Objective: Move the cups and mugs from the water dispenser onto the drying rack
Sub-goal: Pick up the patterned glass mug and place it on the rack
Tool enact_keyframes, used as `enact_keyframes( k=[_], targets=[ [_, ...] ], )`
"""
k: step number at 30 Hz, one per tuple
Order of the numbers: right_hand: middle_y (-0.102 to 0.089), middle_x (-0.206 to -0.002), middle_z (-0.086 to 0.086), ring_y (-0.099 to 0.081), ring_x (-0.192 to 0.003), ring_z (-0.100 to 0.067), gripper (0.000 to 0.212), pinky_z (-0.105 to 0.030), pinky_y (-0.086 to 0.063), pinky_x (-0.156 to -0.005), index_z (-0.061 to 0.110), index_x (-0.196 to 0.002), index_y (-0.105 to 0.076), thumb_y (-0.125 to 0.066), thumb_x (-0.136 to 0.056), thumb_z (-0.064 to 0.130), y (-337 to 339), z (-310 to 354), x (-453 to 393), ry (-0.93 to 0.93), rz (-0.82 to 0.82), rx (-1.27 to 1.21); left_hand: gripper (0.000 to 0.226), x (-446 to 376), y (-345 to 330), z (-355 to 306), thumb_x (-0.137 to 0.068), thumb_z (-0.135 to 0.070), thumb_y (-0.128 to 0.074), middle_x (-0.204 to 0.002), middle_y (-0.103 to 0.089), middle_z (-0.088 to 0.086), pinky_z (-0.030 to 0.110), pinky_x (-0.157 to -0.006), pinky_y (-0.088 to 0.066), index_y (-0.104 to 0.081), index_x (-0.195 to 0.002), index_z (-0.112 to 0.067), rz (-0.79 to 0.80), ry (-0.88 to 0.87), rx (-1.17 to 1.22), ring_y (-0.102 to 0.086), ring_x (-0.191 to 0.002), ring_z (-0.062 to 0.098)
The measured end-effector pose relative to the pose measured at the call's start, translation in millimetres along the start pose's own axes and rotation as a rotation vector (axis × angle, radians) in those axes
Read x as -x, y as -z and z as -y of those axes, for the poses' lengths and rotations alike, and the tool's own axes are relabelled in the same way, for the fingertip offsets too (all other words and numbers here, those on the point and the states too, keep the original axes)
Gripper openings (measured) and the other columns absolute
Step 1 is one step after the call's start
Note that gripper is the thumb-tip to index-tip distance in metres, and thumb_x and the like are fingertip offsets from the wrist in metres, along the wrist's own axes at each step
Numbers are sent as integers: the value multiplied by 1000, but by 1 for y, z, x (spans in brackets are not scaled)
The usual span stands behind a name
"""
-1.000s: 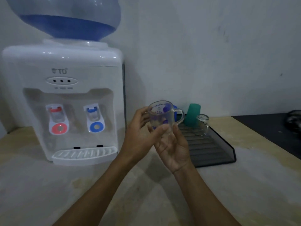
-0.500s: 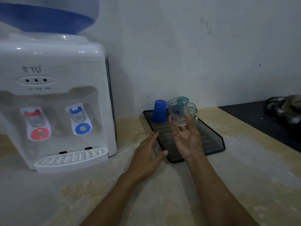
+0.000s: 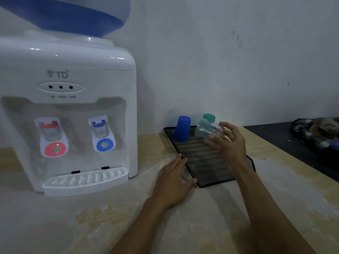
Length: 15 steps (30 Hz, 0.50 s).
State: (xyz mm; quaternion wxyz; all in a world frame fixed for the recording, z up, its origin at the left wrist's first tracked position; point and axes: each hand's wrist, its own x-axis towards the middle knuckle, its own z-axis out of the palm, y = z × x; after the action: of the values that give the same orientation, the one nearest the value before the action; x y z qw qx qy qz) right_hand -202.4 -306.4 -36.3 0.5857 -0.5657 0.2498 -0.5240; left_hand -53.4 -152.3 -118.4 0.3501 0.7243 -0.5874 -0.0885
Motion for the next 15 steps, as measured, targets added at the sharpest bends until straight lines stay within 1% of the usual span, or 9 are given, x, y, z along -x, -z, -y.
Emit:
enact_keyframes(
  k=[3,4,7,10,13,15],
  targets=[
    [-62,-126,-5,-69,-106,-23,65,-31,-64,-73,20,-127,-62,-86,-71,-3,0,12,-18,68,111,451,81,0,-1,1,-94,-61,-56,-172,-7,-14,34,-128,-11,-21,-162,-34,2,-1,5,-13,-157,8],
    [-63,-123,-3,-68,-105,-21,65,-31,-64,-73,21,-126,-63,-88,-69,-1,0,17,-27,101,157,610,81,-1,-1,2,-94,-61,-56,-172,-8,-14,35,-129,-11,-21,-162,-34,4,-3,4,-13,-157,8],
    [-68,-120,-1,-69,-104,-22,65,-40,-62,-86,26,-122,-68,-91,-66,4,-7,24,-59,187,291,996,81,-2,-1,2,-94,-61,-57,-172,-8,-13,37,-129,-12,-22,-162,-34,9,2,9,-14,-157,9],
    [-68,-121,-4,-67,-103,-23,65,-38,-61,-86,26,-122,-69,-92,-64,6,-23,25,-84,175,417,1238,82,-2,-2,2,-93,-61,-58,-172,-8,-13,34,-128,-10,-22,-162,-34,7,1,6,-14,-157,8],
    [-63,-116,1,-62,-105,-21,62,-38,-60,-88,25,-122,-69,-90,-67,6,-38,19,-100,144,536,1420,82,-2,-2,3,-93,-62,-56,-172,-8,-13,33,-127,-9,-22,-162,-34,-1,0,1,-14,-157,8],
    [-64,-117,3,-64,-103,-20,59,-35,-61,-83,25,-123,-70,-90,-70,9,-44,13,-106,120,615,1494,82,-1,-1,2,-94,-63,-55,-172,-8,-12,34,-128,-10,-21,-163,-33,0,0,1,-13,-157,8]
  ],
)
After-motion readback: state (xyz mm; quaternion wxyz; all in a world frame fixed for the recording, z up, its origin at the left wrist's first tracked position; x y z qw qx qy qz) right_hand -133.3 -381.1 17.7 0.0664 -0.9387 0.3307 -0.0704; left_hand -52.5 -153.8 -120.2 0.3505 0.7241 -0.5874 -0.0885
